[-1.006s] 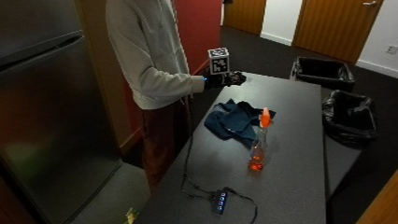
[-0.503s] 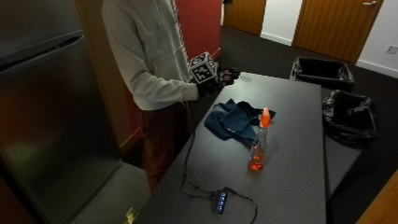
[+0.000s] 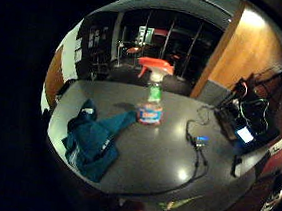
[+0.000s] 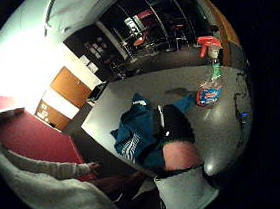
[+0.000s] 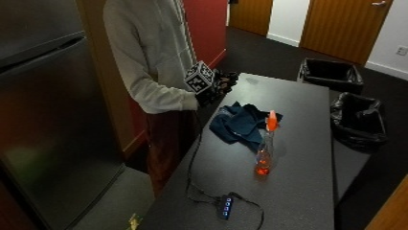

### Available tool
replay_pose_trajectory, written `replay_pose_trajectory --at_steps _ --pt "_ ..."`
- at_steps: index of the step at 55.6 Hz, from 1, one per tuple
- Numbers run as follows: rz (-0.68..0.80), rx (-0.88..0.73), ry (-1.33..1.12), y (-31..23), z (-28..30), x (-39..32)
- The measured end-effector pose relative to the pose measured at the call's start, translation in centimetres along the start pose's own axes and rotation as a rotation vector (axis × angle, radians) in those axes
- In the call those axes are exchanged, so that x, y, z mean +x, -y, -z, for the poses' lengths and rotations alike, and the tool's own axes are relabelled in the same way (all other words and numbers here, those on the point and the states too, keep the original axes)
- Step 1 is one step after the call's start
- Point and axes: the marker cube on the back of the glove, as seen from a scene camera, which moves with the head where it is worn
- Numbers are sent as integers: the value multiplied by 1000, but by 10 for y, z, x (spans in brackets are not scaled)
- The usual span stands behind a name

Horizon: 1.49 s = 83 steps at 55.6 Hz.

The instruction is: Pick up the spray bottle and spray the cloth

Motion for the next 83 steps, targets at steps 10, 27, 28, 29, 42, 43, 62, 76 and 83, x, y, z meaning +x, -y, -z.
replay_pose_trajectory --at_steps 10,27,28,29,42,43,62,76,83 --pt "-38 48 0 -2 0 12" --pt "-101 76 16 -5 5 43" --pt "-106 81 20 -5 6 44" --pt "-111 87 24 -5 6 45" --pt "-131 128 31 -2 9 70" --pt "-132 130 31 -1 9 72" --pt "-151 146 80 4 16 117" --pt "-119 169 85 13 18 150" --pt "-112 179 103 19 17 165"
